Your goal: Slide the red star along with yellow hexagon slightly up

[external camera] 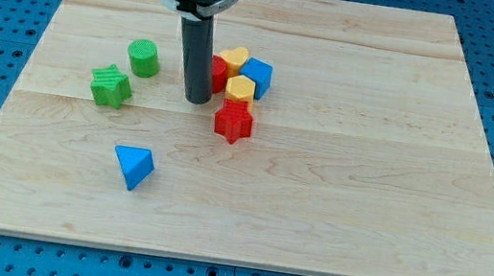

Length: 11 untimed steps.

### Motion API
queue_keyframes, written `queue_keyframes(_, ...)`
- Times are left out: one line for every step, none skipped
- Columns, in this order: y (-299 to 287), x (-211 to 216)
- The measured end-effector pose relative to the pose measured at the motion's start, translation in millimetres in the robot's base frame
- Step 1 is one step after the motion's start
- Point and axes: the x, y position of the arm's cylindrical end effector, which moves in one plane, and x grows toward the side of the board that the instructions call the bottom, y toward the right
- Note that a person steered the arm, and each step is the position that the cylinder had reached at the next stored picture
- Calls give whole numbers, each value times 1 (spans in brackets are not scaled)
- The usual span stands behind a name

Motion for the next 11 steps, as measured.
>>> queue_keyframes(8,14)
queue_keyframes(-4,32)
queue_keyframes(7,45)
queue_keyframes(12,55)
queue_keyframes(13,94)
queue_keyframes(44,110)
queue_keyframes(77,97)
queue_keyframes(95,82)
queue_keyframes(91,69)
queue_keyframes(77,52)
queue_keyframes(61,42)
